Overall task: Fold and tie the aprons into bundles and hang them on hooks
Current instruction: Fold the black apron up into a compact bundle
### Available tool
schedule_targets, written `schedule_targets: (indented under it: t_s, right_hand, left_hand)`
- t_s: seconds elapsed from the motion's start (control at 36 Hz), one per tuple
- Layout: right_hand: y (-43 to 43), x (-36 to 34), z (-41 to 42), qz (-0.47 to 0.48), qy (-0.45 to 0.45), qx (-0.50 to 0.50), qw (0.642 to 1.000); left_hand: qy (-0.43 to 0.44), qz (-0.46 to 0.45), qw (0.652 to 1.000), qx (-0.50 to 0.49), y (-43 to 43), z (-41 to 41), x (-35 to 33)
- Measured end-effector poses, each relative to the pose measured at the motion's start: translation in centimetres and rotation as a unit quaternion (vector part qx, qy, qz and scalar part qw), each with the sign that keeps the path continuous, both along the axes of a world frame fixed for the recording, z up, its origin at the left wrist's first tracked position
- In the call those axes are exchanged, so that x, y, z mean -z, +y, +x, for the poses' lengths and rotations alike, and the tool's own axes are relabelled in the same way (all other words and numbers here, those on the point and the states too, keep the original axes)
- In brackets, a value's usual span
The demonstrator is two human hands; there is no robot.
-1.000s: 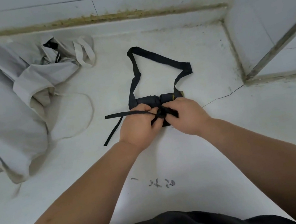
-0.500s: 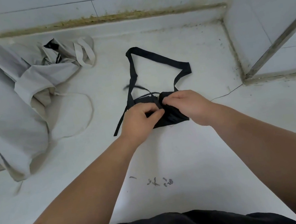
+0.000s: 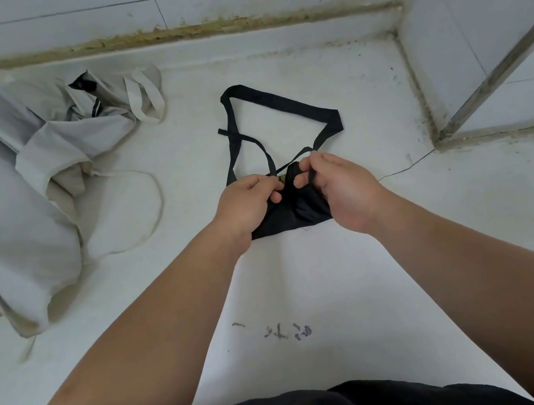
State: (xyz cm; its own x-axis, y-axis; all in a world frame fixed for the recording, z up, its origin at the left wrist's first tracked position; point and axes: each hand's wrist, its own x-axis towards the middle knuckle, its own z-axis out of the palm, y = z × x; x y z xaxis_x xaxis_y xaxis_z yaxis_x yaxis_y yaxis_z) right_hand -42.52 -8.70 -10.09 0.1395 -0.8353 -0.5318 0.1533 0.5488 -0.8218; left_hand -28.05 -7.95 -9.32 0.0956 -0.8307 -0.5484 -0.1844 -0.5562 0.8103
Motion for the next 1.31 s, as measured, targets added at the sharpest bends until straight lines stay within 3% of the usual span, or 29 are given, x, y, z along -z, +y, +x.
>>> schedule_targets:
  t_s: [0.11, 0.22, 0.31, 0.39, 0.5, 0.61, 0.81, 0.97, 1.06, 1.19, 1.31]
  right_hand:
    - [-0.2, -0.4, -0.1, 0.057, -0.027, 0.079, 0.995]
    - [-1.0, -0.6, 0.0, 0.153, -0.127, 0.259, 0.945]
    - [-0.9, -0.8, 0.5, 0.154, -0.125, 0.294, 0.935]
    - [-0.2, -1.1, 1.1, 0.110, -0.070, 0.244, 0.961]
    - [0.4, -1.1, 1.6, 0.012, 0.050, 0.066, 0.997]
    - [1.3, -0.7, 2.2, -0.113, 0.180, -0.111, 0.971]
    - [0.7, -1.7, 1.6, -0.092, 0.190, -0.153, 0.965]
    - [0.4, -1.9, 1.5, -0.063, 0.204, -0.160, 0.964]
    - [0.5, -1.9, 1.5, -0.069, 0.200, -0.179, 0.961]
    - [0.2, -2.2, 1.2, 0.004, 0.118, -0.172, 0.978]
    - [0.3, -2.0, 1.0, -0.043, 0.169, -0.196, 0.965]
  left_hand:
    - [0.009, -0.003, 1.000, -0.023, 0.2, -0.4, -0.1]
    - [0.054, -0.022, 0.997, -0.048, 0.5, -0.1, 0.3]
    - [0.087, -0.028, 0.994, -0.057, 0.7, 0.3, 0.6]
    - [0.101, -0.017, 0.993, -0.051, 0.5, 0.6, 0.8]
    - [0.093, -0.022, 0.995, -0.032, 0.5, 0.7, 0.8]
    - [0.063, -0.046, 0.997, 0.022, 0.8, 0.8, 0.8]
    - [0.043, -0.042, 0.997, 0.056, 0.9, 1.3, 0.6]
    - [0.098, 0.006, 0.992, 0.077, 0.9, 2.1, 0.3]
    - [0.108, -0.004, 0.993, 0.037, 0.8, 2.0, 0.7]
    - [0.163, -0.025, 0.986, 0.015, 0.8, 2.0, 1.1]
    - [0.153, -0.015, 0.986, 0.070, 0.9, 2.5, 0.9]
